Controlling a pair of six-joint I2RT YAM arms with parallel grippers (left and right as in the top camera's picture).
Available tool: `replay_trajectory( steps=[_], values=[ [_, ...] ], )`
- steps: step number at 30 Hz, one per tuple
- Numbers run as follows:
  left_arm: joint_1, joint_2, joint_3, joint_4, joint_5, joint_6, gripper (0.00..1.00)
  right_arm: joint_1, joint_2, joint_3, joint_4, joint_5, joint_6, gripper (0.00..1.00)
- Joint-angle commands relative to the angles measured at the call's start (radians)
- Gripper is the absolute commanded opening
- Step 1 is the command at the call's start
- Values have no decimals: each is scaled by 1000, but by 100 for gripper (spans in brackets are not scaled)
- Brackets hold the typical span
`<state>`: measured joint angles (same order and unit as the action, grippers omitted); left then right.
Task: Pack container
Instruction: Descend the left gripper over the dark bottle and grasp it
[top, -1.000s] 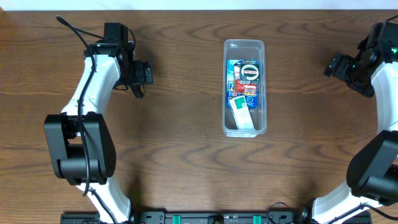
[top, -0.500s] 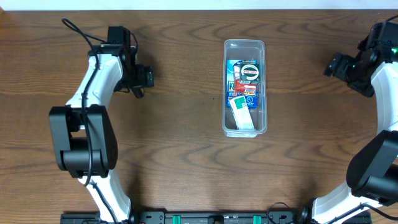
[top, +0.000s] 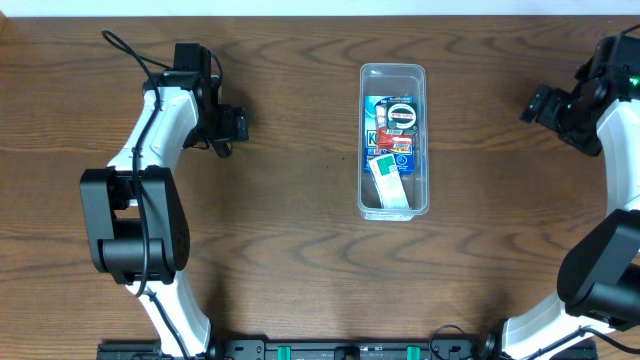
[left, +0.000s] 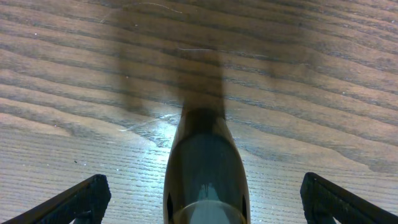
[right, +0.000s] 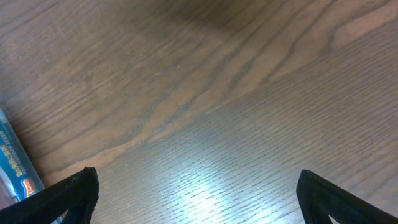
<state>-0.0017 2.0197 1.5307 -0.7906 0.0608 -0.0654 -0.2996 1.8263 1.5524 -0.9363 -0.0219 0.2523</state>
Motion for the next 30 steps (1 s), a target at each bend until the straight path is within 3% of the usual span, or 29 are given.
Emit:
replay_trajectory(
  steps=[1,10,15,21,25,30],
  values=[
    [2,7,7,2,-2,25,99,-1,2,-3,2,7,5,99],
    [2,7,5,-1,-2,27,100,-1,2,-3,2,7,5,99],
    [2,9,-2,-3,-2,24,87,-1,2,-3,2,7,5,99],
    [2,22,-3,-4,-2,24,85,-1,2,-3,2,7,5,99],
    [2,27,-3,-4,-2,24,76,-1,2,-3,2,7,5,99],
    [2,29,-3,2,-2,24,71,-1,2,-3,2,7,5,99]
  ],
)
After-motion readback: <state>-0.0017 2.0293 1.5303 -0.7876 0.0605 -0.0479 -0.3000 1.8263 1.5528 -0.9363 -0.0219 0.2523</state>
